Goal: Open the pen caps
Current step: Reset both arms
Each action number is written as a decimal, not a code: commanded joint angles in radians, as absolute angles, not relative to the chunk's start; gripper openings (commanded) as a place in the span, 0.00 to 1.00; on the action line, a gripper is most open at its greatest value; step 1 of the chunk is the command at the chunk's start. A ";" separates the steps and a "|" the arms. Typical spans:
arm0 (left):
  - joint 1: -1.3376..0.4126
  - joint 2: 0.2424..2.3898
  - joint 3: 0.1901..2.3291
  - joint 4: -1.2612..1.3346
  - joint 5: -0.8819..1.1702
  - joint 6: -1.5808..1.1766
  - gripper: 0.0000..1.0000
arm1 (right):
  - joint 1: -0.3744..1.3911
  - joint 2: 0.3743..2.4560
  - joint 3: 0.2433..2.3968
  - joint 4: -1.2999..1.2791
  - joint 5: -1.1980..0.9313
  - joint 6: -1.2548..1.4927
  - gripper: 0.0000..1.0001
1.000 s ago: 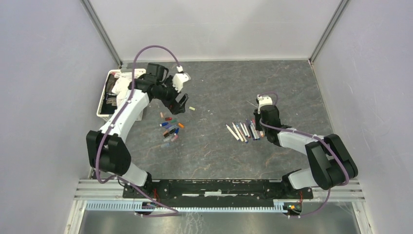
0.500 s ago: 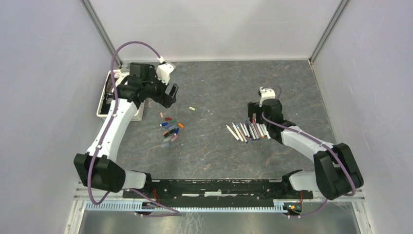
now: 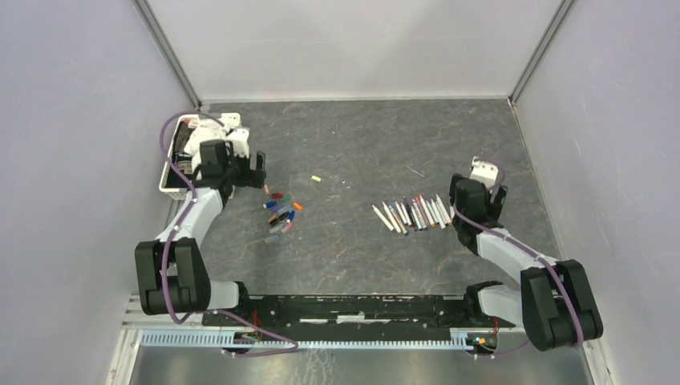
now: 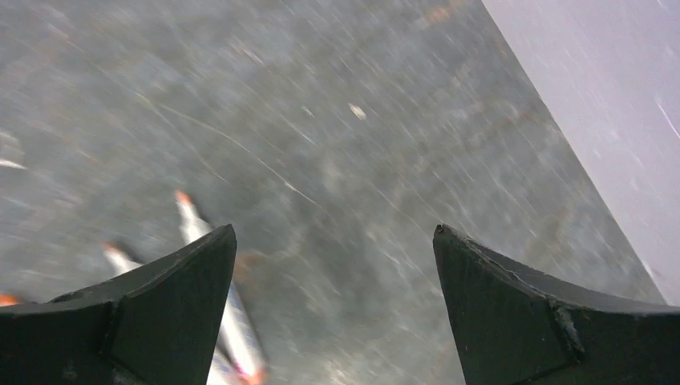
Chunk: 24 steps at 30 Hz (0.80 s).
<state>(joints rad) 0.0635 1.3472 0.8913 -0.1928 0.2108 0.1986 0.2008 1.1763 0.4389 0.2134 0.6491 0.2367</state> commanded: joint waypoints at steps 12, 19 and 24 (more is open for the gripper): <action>0.078 1.408 0.380 0.764 0.257 0.048 1.00 | 0.156 1.235 0.084 0.925 0.725 0.010 0.98; 0.078 1.450 0.267 1.068 0.263 0.005 1.00 | 0.156 1.247 0.032 1.062 0.649 -0.049 0.98; 0.025 1.511 0.188 1.247 0.215 0.059 1.00 | 0.156 1.226 -0.016 1.126 0.663 -0.045 0.98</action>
<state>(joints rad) 0.0708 1.5093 0.2222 1.0534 0.2539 0.0463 0.1604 1.2453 0.0372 0.9871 0.6689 -0.0326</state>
